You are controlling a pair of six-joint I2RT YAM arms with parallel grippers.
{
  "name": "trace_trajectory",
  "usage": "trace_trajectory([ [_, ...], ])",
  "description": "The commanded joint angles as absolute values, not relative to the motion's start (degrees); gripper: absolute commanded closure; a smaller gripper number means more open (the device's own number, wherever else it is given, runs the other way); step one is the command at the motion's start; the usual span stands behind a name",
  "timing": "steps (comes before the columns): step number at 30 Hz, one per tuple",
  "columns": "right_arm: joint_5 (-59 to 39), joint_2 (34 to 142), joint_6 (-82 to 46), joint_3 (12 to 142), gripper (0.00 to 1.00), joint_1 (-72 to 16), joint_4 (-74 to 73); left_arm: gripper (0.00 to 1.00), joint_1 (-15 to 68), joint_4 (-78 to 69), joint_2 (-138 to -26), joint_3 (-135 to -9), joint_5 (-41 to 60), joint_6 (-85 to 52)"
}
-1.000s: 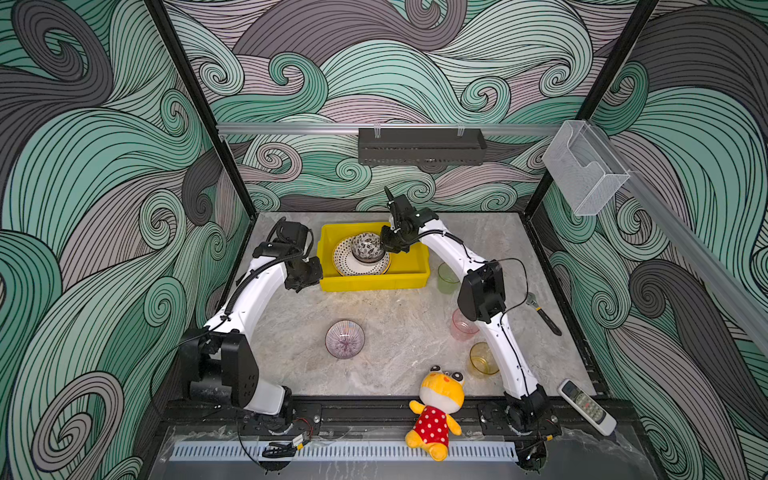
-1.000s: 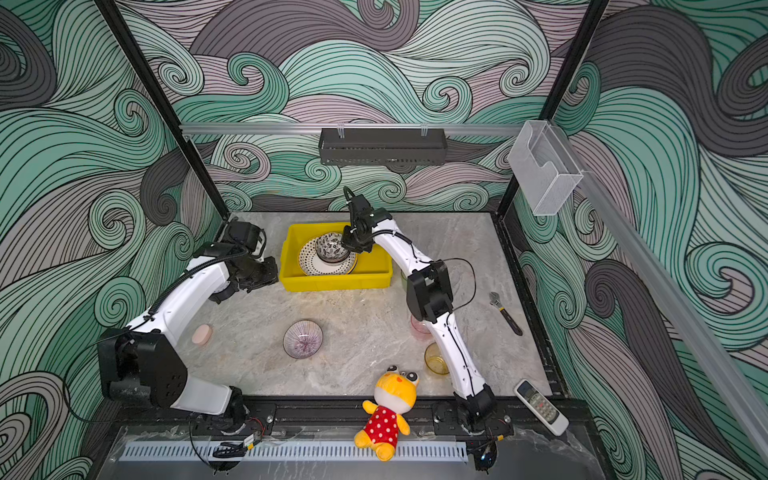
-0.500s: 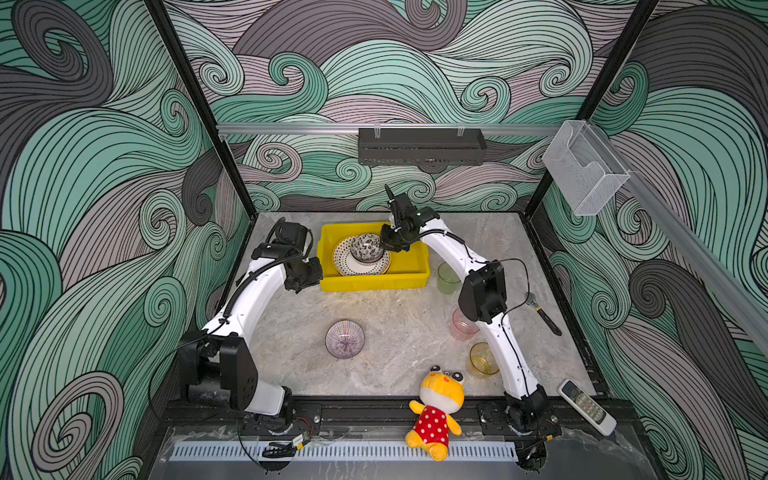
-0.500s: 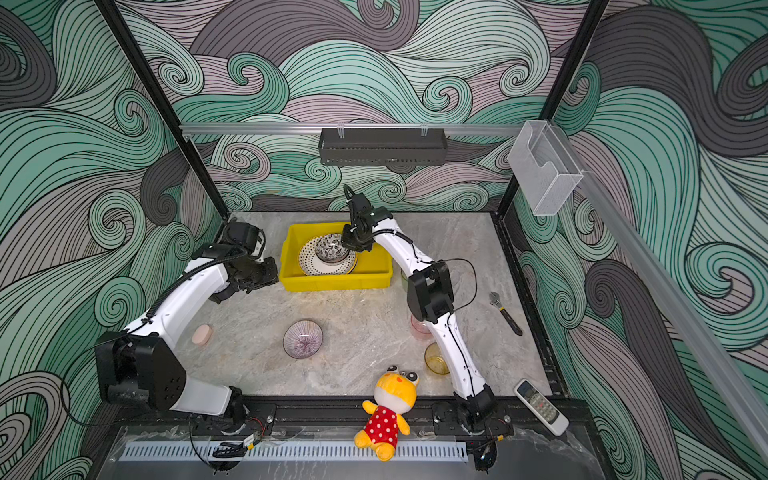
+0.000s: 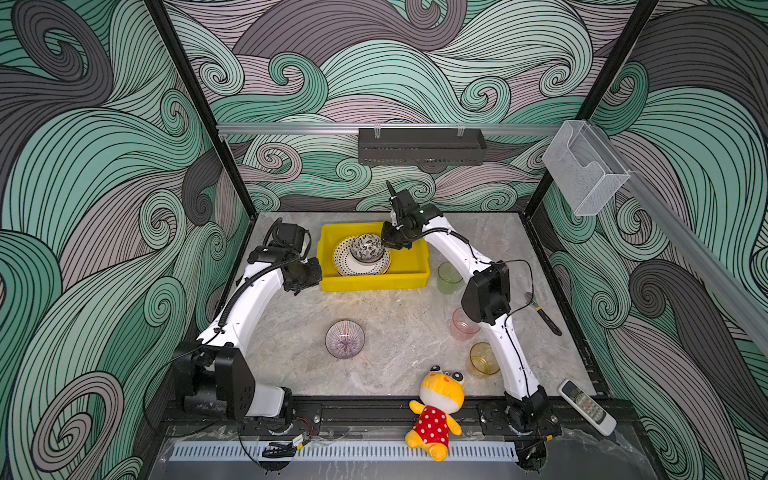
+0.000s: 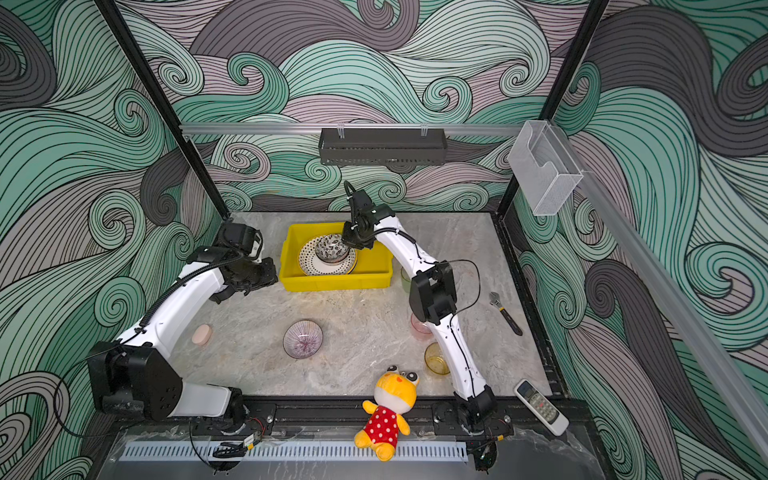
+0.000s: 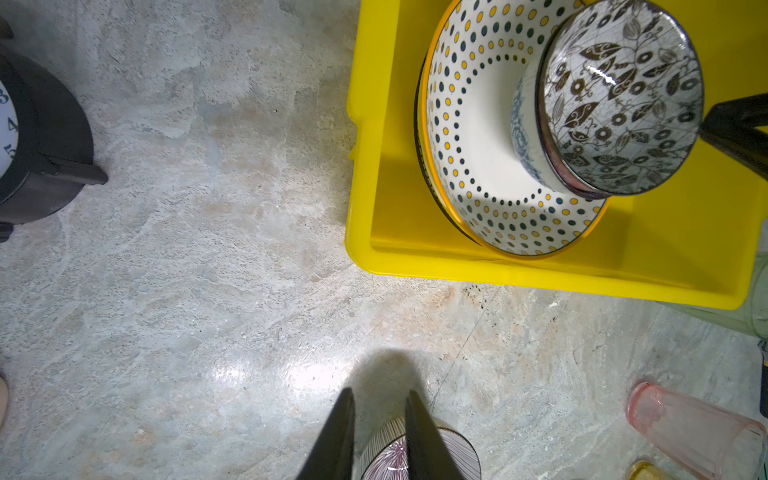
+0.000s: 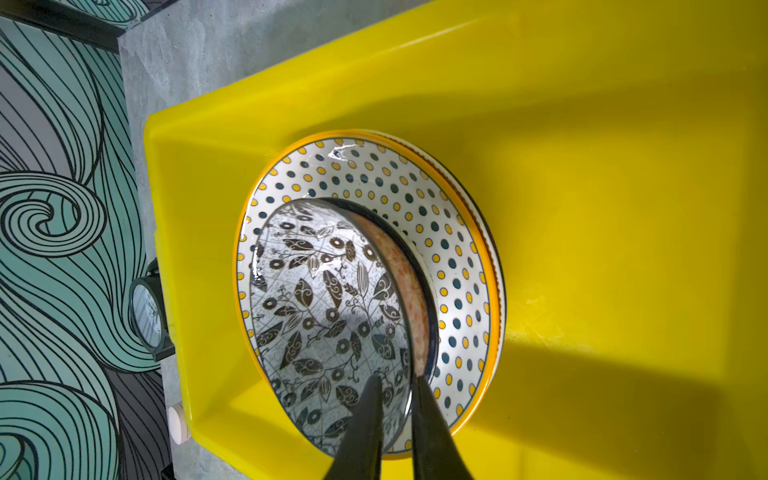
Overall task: Place the mixed dishes into the plastic bin
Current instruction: 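Lower the leaf-patterned bowl with the right gripper onto the blue floral bowl, then open the right gripper on the leaf-patterned bowl while the left reaches the pink bowl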
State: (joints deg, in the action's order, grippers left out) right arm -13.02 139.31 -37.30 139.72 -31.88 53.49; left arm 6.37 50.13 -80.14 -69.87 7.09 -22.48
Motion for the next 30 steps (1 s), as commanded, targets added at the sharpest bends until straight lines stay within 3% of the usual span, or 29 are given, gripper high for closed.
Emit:
trace_trajectory([
  [1,-11.5,136.1,-36.8,138.5,0.86,-32.0,54.1,0.74,5.8,50.3,-78.8,-69.3,8.4,-22.4],
  [30,-12.4,139.8,-36.7,137.5,0.92,-32.6,54.2,0.74,5.7,53.1,-75.0,-67.6,12.2,-22.0],
])
